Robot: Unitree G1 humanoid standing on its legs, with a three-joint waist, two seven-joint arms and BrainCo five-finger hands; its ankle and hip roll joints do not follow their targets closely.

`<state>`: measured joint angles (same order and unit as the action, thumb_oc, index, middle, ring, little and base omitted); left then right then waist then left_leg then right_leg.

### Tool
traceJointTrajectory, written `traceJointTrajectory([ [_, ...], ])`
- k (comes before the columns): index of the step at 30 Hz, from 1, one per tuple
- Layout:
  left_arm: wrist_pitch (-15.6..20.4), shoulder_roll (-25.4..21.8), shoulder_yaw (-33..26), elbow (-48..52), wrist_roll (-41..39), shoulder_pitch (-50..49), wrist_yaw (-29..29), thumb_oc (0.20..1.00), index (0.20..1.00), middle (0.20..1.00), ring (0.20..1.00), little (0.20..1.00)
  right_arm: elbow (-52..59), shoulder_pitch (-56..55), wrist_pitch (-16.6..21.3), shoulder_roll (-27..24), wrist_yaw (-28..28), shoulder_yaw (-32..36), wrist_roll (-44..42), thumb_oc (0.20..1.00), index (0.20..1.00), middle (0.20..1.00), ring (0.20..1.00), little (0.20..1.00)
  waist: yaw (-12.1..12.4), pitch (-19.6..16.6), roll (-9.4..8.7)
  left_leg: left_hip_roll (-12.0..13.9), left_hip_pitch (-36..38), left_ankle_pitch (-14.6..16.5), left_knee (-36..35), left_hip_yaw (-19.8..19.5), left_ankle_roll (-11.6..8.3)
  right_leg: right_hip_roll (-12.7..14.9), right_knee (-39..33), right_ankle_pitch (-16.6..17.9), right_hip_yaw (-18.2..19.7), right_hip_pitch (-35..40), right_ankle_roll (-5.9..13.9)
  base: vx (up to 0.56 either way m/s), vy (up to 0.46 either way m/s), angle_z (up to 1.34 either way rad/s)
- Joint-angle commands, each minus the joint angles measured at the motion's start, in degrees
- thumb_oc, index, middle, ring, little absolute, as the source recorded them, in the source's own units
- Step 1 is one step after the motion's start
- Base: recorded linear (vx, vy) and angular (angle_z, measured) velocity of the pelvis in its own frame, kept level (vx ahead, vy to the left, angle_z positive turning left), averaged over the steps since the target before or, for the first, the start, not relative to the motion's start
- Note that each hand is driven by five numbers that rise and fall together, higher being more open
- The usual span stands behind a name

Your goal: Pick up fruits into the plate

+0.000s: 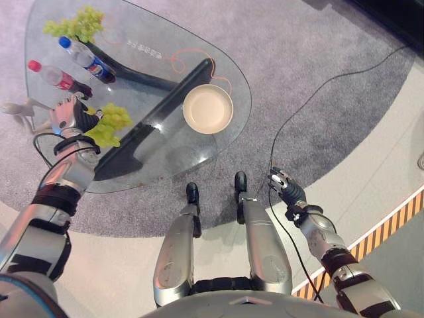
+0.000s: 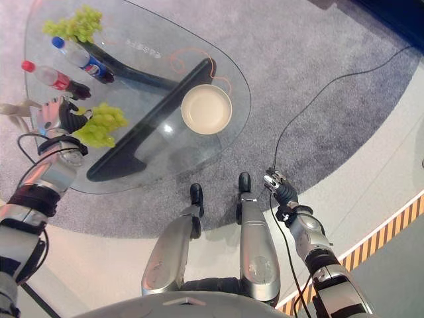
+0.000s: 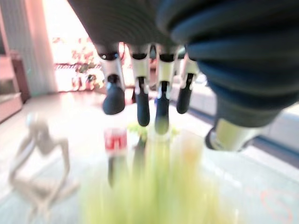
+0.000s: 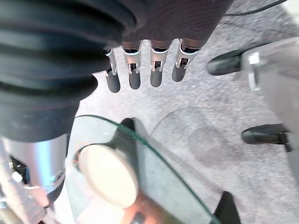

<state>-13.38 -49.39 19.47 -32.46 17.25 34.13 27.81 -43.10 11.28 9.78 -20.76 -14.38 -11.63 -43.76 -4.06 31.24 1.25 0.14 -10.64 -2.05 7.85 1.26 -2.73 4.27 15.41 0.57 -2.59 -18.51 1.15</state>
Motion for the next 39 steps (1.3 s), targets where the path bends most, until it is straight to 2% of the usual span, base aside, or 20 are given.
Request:
traceJointTrajectory([
  [1,2.2,-1.5,-3.9,1.7,4.8,-4.1,-0.4,0.2,0.2,0.2,0.2,0.2,4.4,-6.7,0.9,-0.7,-1.6,1.9,1.0,1.0,1.0,1.0,1.0,1.0,-0.2,-9.2,2.54,-4.2,1.2,6.1,1.9,-1.9,1.52,-0.9,-1.0,-5.9,-0.9,5.2,1.13,0.13,-0.044,0.07],
  [6,4.0,-2.3,-7.0,4.1,7.3,-8.8,-3.2,0.2,0.2,0.2,0.2,0.2,7.2,-10.2,-0.5,0.3,-1.0,3.4,1.5,1.0,1.0,1.0,1.0,1.0,-0.3,-13.4,2.62,-4.0,6.6,6.1,-1.7,-2.0,1.51,-1.0,-4.9,-5.7,-1.2,11.4,1.5,0.16,-0.039,0.11],
  [15,7.1,-2.5,-12.1,11.7,11.8,-17.9,-7.5,0.2,0.2,0.2,0.2,0.2,13.2,-15.8,-1.8,1.7,-1.5,5.4,4.0,1.0,1.0,1.0,1.0,1.0,-0.1,-18.5,2.68,-3.9,13.0,6.8,-5.1,-2.4,2.04,-0.9,-9.3,-5.0,-1.5,18.3,2.1,0.13,-0.025,0.07],
  [21,7.5,-2.0,-13.3,12.9,12.8,-19.6,-9.4,0.2,0.2,0.2,0.2,0.2,14.4,-16.8,-1.9,2.6,-1.6,5.7,4.7,1.0,1.0,1.0,1.0,1.0,0.1,-19.9,2.42,-3.5,15.6,7.2,-6.2,-2.1,2.26,-1.0,-10.4,-5.1,-1.7,21.1,2.43,0.08,-0.029,0.07],
  [22,7.4,-1.7,-13.4,12.7,12.5,-19.9,-10.3,0.495,0.495,0.495,0.495,0.495,14.5,-17.1,-2.3,2.8,-1.3,5.7,5.0,1.0,1.0,1.0,1.0,1.0,0.1,-20.2,2.36,-3.5,16.1,7.2,-6.2,-2.1,2.33,-1.1,-10.5,-5.1,-1.8,21.7,2.44,0.1,-0.03,0.02],
  [23,7.2,-1.6,-13.3,12.6,12.6,-20.0,-10.5,0.573,0.573,0.573,0.573,0.573,14.5,-17.1,-2.4,2.8,-1.3,5.7,5.0,1.0,1.0,1.0,1.0,1.0,0.1,-20.2,2.34,-3.4,16.3,7.2,-6.3,-2.1,2.33,-1.1,-10.5,-5.1,-1.8,21.8,2.45,0.1,-0.018,0.02],
  [24,7.2,-1.4,-13.3,12.4,12.9,-20.2,-10.7,1.0,1.0,1.0,1.0,1.0,14.5,-17.3,-2.6,2.8,-1.1,5.8,5.1,1.0,1.0,1.0,1.0,1.0,0.1,-20.2,2.33,-3.4,16.5,7.3,-6.2,-2.1,2.34,-1.1,-10.6,-5.1,-1.8,22.0,2.48,0.07,0.007,0.04],
  [30,6.3,-0.8,-12.5,10.9,10.4,-20.6,-10.5,1.0,1.0,1.0,1.0,1.0,14.5,-17.0,-3.9,1.3,-0.6,5.4,4.9,1.0,1.0,1.0,1.0,1.0,0.0,-18.9,2.58,-3.4,15.8,7.4,-5.4,-1.5,2.47,-1.1,-10.3,-5.0,-1.8,21.1,2.39,-0.01,0.01,0.0],
  [39,2.1,-0.4,-4.6,1.8,1.8,-7.8,-5.5,1.0,1.0,1.0,1.0,1.0,11.0,-8.9,-1.4,-1.3,0.2,0.2,0.9,1.0,1.0,1.0,1.0,1.0,0.1,-9.7,1.51,-3.4,6.0,6.6,-0.7,-1.4,2.73,-2.1,-7.2,-4.4,-1.1,12.2,1.39,-0.24,-0.011,-0.08],
])
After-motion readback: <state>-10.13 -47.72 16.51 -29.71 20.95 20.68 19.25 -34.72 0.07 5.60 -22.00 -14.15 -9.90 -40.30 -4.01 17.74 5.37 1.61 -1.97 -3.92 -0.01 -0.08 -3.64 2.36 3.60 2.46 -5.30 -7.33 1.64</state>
